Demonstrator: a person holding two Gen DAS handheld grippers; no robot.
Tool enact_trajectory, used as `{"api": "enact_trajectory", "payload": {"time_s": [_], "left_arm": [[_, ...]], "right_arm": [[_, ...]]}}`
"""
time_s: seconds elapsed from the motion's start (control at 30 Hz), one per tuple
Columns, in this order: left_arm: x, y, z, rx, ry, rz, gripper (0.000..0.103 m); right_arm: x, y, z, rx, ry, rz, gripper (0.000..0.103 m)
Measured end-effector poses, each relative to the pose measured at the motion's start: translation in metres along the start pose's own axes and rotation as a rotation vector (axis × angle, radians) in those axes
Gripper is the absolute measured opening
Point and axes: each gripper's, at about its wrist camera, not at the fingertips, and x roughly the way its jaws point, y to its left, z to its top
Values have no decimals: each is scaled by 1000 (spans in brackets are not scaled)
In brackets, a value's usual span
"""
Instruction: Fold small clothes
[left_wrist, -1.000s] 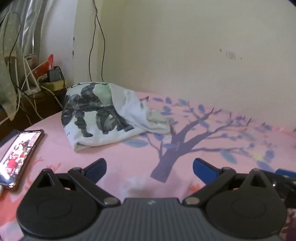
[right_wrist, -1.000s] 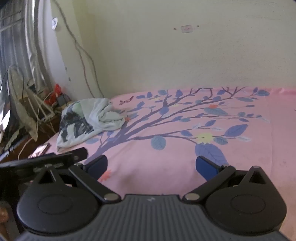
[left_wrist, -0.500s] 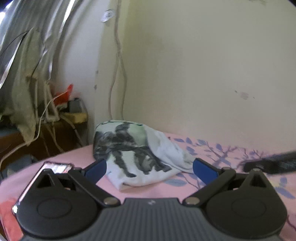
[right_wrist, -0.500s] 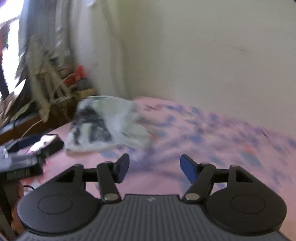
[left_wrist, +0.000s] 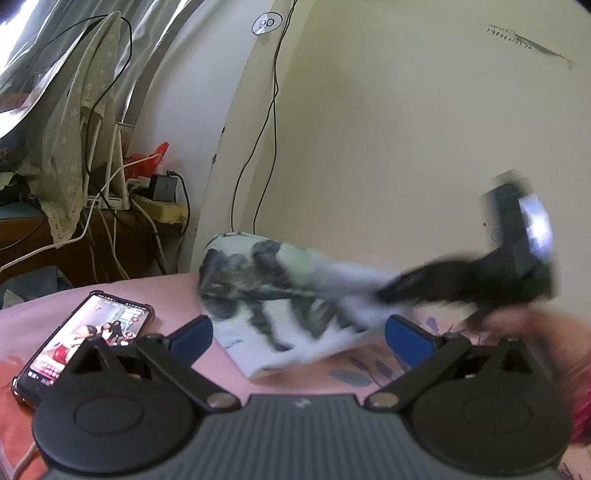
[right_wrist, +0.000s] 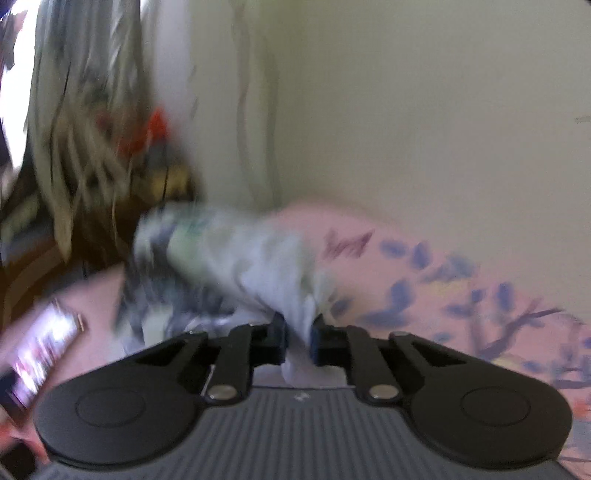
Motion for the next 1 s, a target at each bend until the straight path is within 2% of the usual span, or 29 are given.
{"api": "enact_trajectory", "payload": {"time_s": [0.13, 0.23, 0.37, 0.47, 0.57, 0.6, 0.63, 0.7, 0.73, 0.77, 0.83, 0.93, 1.0], "left_arm": [[1, 2, 0, -6, 5, -8, 103], [2, 3, 2, -7, 30, -56, 103], [9, -6, 9, 37, 112, -176, 103], [7, -19, 20, 63, 111, -249, 103], [10, -38, 25, 102, 120, -286, 103], [15, -45, 27, 116, 133, -297, 103], [20, -53, 29, 131, 157, -308, 102], [36, -72, 32, 164, 233, -328, 100], [45, -87, 29, 183, 279, -340, 96], [53, -100, 27, 197, 319, -356, 90], [64, -130, 13, 229, 389, -405, 85], [88, -169, -6, 234, 505, -462, 80], [110, -189, -22, 232, 583, -461, 65]], "right_arm": [[-98, -23, 16, 40, -150, -79, 0], [-184, -37, 10, 47, -244, -151, 0], [-282, -50, -20, -2, -311, -312, 0], [-345, -62, -58, 47, -337, -435, 0], [-383, -81, -104, 114, -279, -493, 24], [-394, -87, -122, 151, -280, -532, 47], [-412, -93, -139, 172, -304, -573, 59], [-425, -101, -161, 206, -335, -635, 58], [-426, -106, -168, 232, -335, -636, 57], [-424, -112, -173, 256, -337, -624, 57], [-412, -124, -182, 289, -316, -585, 57], [-379, -131, -187, 258, -253, -545, 59], [-360, -138, -198, 245, -206, -509, 60]]}}
